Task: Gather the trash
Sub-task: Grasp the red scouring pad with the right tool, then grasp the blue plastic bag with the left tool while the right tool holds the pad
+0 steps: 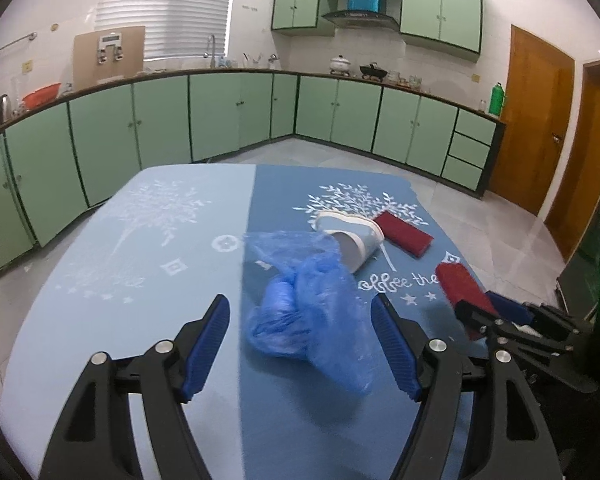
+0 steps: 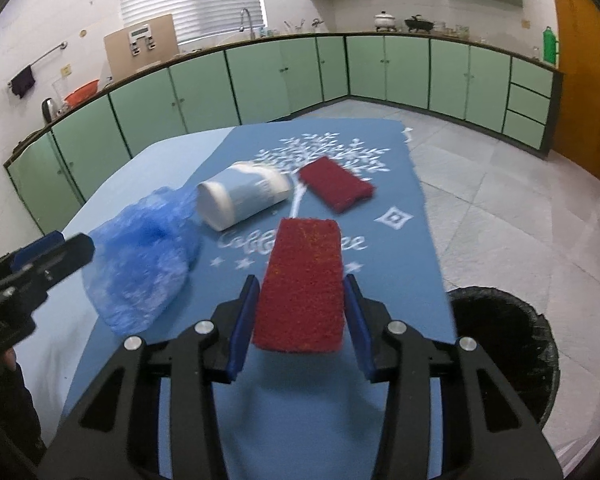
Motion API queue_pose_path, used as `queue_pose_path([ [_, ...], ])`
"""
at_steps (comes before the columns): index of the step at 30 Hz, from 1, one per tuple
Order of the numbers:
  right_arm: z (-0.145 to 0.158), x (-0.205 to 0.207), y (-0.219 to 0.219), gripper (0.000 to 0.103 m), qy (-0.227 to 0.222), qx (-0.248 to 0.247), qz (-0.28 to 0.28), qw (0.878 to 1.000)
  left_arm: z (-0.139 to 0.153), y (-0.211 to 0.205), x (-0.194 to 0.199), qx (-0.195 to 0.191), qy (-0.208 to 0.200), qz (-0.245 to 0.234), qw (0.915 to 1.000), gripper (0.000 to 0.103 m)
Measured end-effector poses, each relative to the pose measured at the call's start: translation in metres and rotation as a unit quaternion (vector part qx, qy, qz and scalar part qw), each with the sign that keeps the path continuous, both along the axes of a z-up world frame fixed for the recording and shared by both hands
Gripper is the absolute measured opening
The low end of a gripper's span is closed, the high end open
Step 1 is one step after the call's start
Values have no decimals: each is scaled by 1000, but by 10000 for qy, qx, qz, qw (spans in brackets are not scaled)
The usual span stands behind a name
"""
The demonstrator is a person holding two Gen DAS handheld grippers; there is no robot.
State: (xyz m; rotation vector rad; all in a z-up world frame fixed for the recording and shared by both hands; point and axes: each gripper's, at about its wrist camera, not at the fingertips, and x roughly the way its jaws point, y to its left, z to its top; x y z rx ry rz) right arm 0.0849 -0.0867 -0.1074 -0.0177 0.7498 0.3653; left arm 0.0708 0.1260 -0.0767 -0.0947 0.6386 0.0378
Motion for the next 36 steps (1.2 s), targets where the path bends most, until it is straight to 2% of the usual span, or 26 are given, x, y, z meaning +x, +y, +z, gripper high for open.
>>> queue_pose_path([
  [7,-1,8,-16,41,-8,1,-158,9999,-20,-11,34,1,330,-14,9995,72],
  [8,-1,9,-18,41,-11,-9,-168,9999,-23,-12,38,-21,378,-19,9993,67],
  [9,-2,9,-19,41,-17,-19,-170,9999,-25,-11,40,-45,403,-16,9992,53],
  [10,-2,9,-19,41,-29,-37,-172,9998,-26,-11,42,-100,453,-25,9989,45],
  [11,-2,10,-20,41,-39,-49,-176,9998,-28,-10,44,-194,498,-65,9985,28],
  [12,-2,9,-19,41,-43,-48,-178,9998,-28,-9,44,-244,522,-88,9983,16],
  [15,0,9,-20,41,-54,-27,-191,9998,-25,-11,40,-170,431,-55,9989,6],
  [27,23,0,-30,41,-201,88,-201,9996,14,-18,19,-158,4,-127,9998,4],
  [36,44,-7,-56,41,-394,106,-433,9982,33,-53,20,-160,-162,-545,9983,4],
])
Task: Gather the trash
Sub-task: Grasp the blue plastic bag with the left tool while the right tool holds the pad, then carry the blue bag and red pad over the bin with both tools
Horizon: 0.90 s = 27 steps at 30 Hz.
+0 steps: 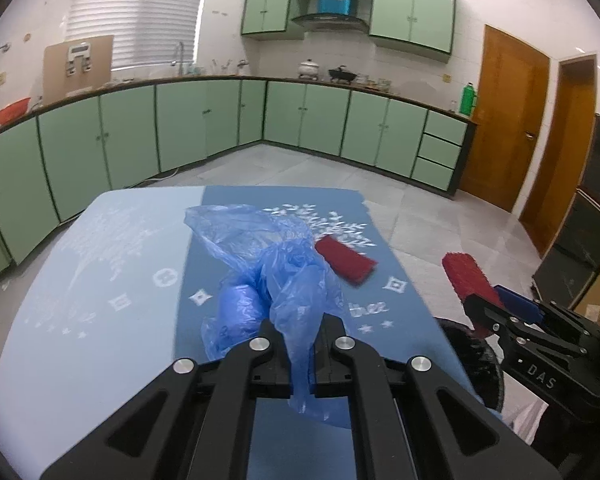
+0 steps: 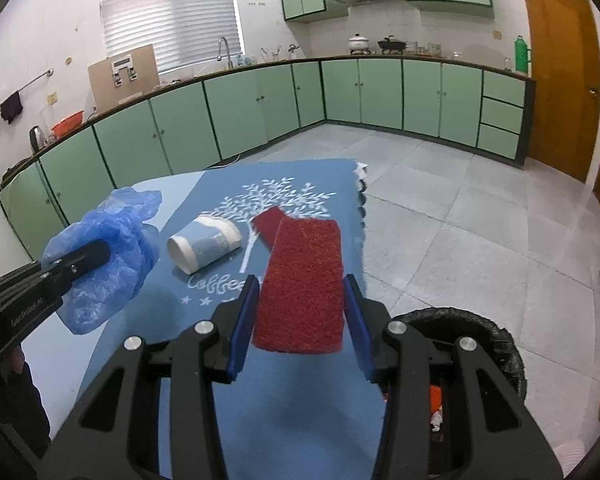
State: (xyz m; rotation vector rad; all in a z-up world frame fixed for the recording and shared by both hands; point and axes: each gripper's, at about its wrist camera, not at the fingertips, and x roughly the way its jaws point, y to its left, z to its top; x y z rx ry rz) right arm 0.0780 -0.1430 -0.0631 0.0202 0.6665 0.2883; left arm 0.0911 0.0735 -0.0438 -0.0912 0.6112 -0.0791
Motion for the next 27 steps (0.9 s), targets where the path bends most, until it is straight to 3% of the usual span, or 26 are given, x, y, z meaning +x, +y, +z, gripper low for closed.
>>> queue_pose_path([
  [13,15,-8,-75,41,-187,-12,-717,9972,-2,-83,17,5,28,-996,9950,4],
  [27,-4,-18,-156,41,-77,-127,-1501,9886,-15,-169,34,-45,117,-1916,9814,4],
])
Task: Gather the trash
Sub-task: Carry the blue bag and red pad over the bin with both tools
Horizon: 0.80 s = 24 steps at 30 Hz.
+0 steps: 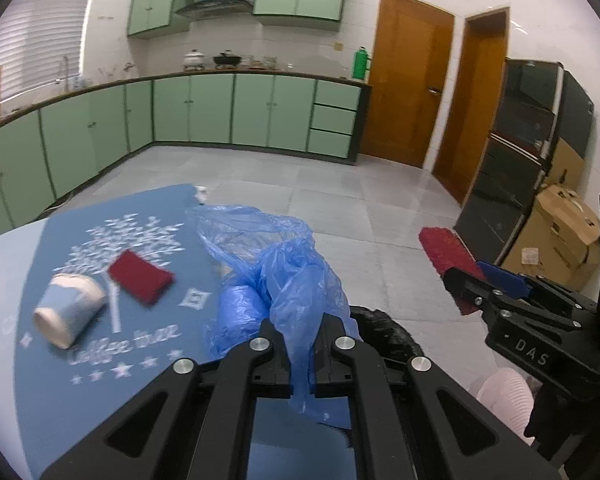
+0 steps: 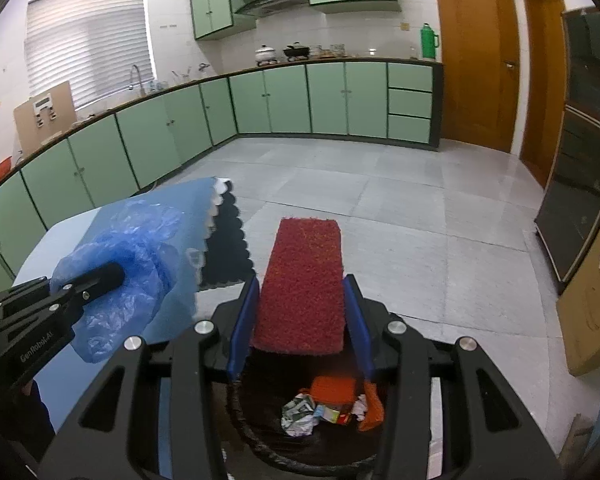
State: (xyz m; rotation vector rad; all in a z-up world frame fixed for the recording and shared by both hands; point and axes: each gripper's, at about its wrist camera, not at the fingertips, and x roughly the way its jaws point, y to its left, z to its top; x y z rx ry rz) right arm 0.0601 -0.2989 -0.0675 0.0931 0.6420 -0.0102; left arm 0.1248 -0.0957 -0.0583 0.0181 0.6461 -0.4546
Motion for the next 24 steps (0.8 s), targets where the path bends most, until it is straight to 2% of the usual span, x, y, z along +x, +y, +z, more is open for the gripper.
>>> queue_pose_path([
  [11,-17,2,-27,41,178,35,-270,9995,-17,-48,13,94,166,-367,9991,4],
  [24,-36,13,-44,41,400,105,-427,9982,-36,-68,27,265,388,-501,9976,4],
])
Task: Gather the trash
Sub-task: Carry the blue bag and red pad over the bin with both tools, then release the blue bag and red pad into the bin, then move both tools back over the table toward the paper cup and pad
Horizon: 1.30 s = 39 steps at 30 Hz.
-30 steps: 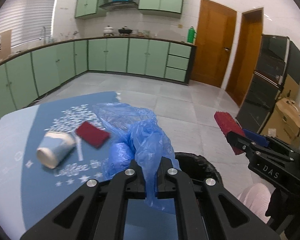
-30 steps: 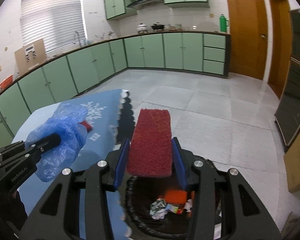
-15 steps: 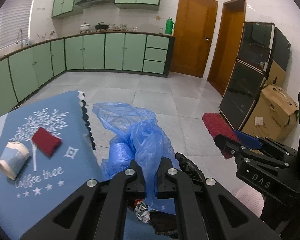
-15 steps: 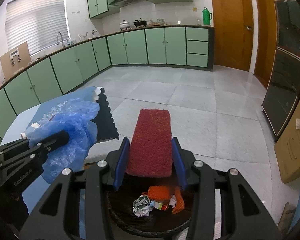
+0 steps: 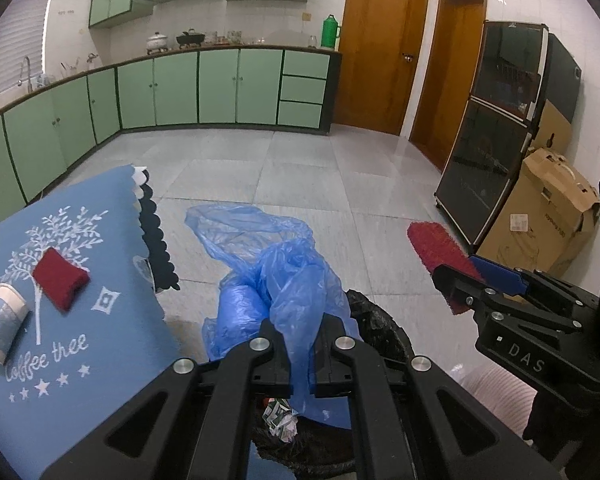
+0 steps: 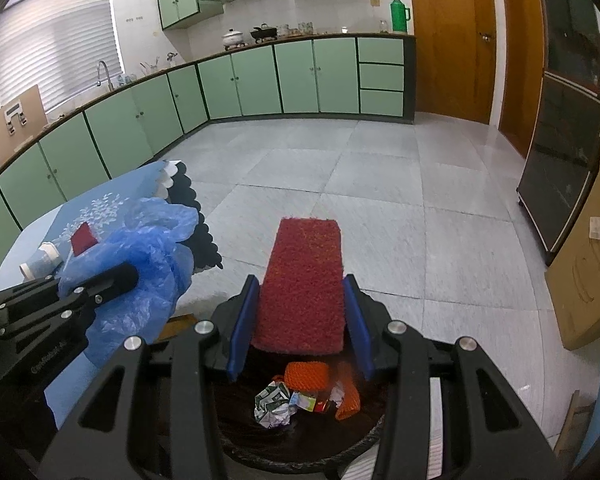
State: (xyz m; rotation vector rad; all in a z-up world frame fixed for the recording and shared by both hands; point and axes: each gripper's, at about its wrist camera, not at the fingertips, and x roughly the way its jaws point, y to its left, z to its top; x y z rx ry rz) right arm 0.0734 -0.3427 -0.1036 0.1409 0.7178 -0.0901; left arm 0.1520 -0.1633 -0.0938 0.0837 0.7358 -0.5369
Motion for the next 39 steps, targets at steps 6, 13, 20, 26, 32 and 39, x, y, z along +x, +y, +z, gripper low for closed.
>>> queue_pose_path([
  [6,-9,6,-1,41,124,24,-60,9999,-6,-5,8,-2,179,-19,9998,4],
  [13,-19,13,-8,43,225,51,-110,9997,-8,-8,12,39,181,-55,9998,4],
  [20,-21,14,-11,56,238,-8,-153,9996,-7,-5,15,36,176,4,9998,38],
  [26,-17,9,-16,90,153,-118,-427,9989,0,1,14,-16,83,123,9999,56],
  [32,-7,8,-12,91,59,-55,-433,9990,17,27,11,-44,-156,412,9990,67],
  [39,6,11,14,91,-118,-26,-108,9999,34,70,6,-9,-412,843,9956,71],
])
